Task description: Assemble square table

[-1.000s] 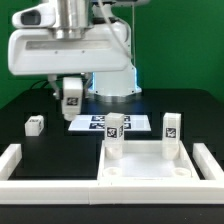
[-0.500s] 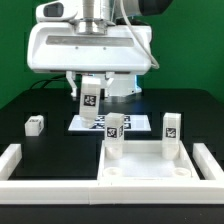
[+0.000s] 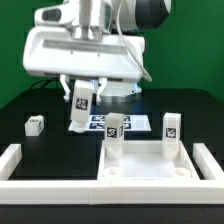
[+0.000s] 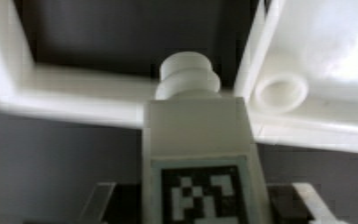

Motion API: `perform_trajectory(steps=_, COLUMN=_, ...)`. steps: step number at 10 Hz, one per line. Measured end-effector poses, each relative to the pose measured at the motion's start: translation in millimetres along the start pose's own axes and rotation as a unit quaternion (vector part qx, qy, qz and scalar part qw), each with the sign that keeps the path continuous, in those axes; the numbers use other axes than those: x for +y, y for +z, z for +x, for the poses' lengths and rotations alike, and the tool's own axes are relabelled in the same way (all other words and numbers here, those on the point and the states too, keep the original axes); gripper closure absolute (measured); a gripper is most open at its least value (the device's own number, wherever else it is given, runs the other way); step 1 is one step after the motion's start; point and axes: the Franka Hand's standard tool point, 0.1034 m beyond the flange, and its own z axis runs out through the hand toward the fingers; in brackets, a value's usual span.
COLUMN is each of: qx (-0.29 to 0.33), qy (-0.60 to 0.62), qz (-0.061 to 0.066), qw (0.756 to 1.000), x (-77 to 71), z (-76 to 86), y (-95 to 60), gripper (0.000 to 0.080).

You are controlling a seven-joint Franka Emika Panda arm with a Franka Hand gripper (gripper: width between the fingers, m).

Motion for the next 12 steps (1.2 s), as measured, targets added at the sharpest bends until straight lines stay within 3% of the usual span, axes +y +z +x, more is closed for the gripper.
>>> perform_trajectory(steps=2, qx=0.011, qy=0.029, qz=0.029, qw=0.999, x=-60.3, z=24.0, y=18.1, gripper=0.0514)
perform_trajectory(steps=4, qx=0.015, qy=0.066, qz=0.053, qw=0.996, x=-115.1, z=52.2, y=23.1, gripper=0.0514)
perform_trajectory(steps=6, qx=0.018, qy=0.045, qz=0.043, qw=0.998, x=-106.0, z=50.7, y=25.1, gripper=0.0514)
perform_trajectory(steps=9, qx=0.018, qy=0.043, qz=0.044, qw=0.998, x=-107.7, z=50.4, y=25.2, gripper=0.0514)
perform_trajectory(steps=10, qx=0.041, qy=0.039, qz=0.041, qw=0.998, x=-119.7, z=47.4, y=22.0, gripper=0.0514)
perform_trajectory(steps=12, qx=0.04, qy=0.032, qz=0.039, qw=0.998, x=-124.4, z=45.8, y=34.9, gripper=0.0514)
